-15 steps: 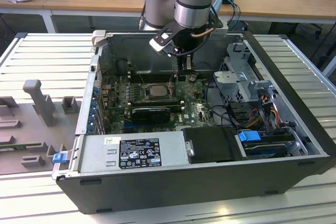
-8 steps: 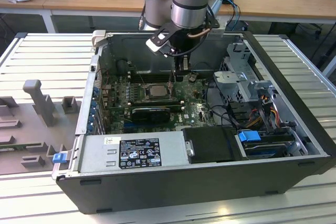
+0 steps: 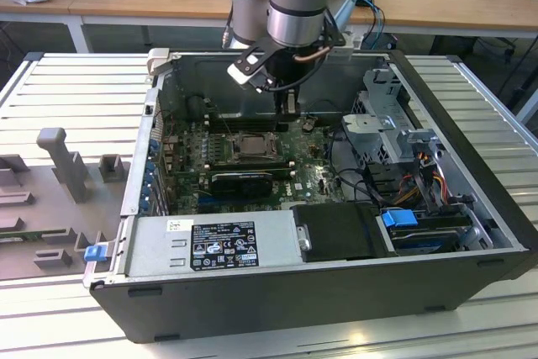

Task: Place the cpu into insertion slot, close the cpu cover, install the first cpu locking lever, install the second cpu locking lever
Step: 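Close the cpu cover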

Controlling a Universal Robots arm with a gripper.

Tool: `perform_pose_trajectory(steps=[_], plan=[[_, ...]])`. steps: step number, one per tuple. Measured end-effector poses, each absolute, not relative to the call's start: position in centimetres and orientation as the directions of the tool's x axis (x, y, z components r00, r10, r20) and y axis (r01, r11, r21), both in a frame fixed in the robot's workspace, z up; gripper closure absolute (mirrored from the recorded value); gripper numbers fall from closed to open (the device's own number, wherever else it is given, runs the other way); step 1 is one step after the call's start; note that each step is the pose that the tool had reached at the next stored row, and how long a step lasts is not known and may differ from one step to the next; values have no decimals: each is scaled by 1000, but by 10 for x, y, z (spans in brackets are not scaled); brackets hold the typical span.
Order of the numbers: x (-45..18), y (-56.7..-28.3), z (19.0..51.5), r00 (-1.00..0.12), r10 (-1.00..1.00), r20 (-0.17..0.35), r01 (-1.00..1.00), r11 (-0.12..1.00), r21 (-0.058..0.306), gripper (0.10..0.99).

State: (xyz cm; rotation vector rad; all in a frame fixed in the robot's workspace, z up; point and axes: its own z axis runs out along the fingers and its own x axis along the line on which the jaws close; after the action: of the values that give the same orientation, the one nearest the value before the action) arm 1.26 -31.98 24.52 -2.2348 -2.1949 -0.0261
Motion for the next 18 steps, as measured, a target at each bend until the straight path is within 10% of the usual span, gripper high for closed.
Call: perform_pose_trajectory(steps=[18], plan=[[-30,-320,230,-8,1000,11,1000,8,10,980]])
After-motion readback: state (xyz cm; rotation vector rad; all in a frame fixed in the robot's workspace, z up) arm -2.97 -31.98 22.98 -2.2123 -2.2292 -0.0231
